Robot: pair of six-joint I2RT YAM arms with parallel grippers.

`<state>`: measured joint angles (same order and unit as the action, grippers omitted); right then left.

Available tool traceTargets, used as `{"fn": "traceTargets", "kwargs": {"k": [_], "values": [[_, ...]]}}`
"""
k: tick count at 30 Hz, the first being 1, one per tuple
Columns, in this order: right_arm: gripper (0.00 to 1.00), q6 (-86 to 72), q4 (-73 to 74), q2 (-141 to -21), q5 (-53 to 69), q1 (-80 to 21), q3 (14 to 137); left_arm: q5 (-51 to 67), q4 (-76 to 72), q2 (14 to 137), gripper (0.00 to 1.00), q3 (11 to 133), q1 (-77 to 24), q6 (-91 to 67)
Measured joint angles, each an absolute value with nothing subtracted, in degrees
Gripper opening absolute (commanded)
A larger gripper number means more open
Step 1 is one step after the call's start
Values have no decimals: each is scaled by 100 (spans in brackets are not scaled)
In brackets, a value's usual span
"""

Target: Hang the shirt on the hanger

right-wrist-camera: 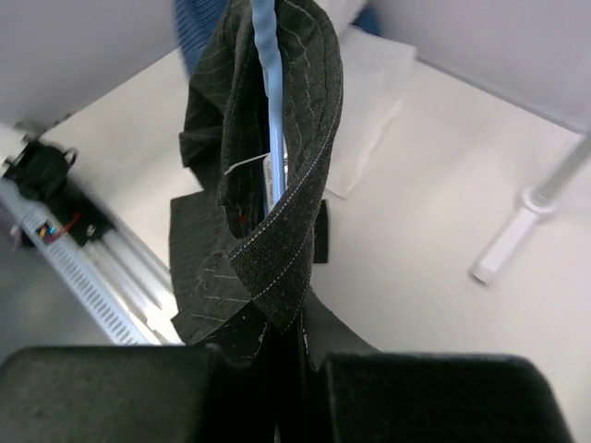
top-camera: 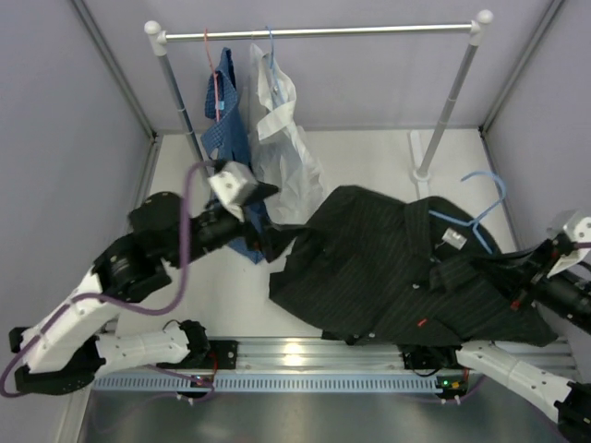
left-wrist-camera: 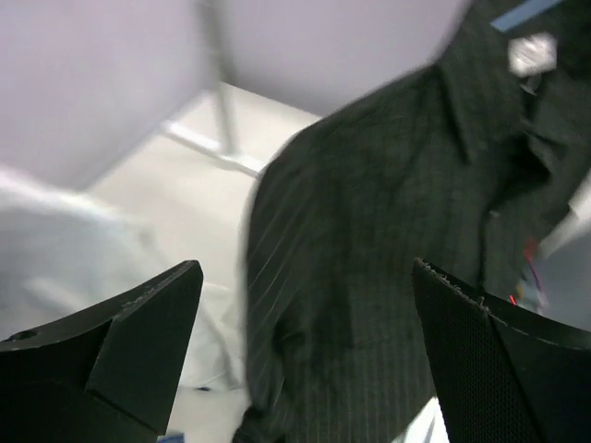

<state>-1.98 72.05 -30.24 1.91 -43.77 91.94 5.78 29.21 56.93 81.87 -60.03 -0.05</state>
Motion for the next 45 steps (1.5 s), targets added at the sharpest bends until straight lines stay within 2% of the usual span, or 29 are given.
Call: {"fn": "traceTargets", "kwargs": {"k": [5, 8, 15, 17, 20, 23, 28, 36, 42, 45], "values": [[0, -716, 7544, -3581, -1269, -4377, 10068, -1990, 3144, 4541, 98, 8132, -5992, -661], [0, -836, 7583, -4018, -1907, -4377, 10112, -2995, 3454, 4383, 98, 7990, -5990, -1039], [0, -746, 7166, -5771, -2805, -4375, 10294, -4364, 4368, 4241, 98, 6744, -5990, -1686], [0, -600, 7024, -6455, -2888, -4147, 10851, -4515, 4407, 4053, 98, 6302, -5990, -1719], [0, -541, 6611, -7682, -2493, -3297, 12042, -4753, 4303, 3642, 98, 5655, -5990, -1706], [0, -611, 5883, -8396, -2191, -2731, 12422, -4923, 4346, 3146, 98, 5238, -5955, -1684], [0, -779, 5378, -8919, -1870, -2644, 12680, -5205, 4066, 2423, 98, 5183, -5892, -1614], [0, -985, 4812, -9465, -1800, -2615, 13085, -5089, 3992, 2340, 98, 4941, -5511, -1505], [0, -1243, 4565, -9926, -1815, -2530, 13109, -4565, 3848, 2338, 98, 4873, -4807, -1463], [0, -1472, 4248, -9848, -1809, -2526, 12540, -4191, 3750, 2340, 98, 4807, -4261, -1444]]}}
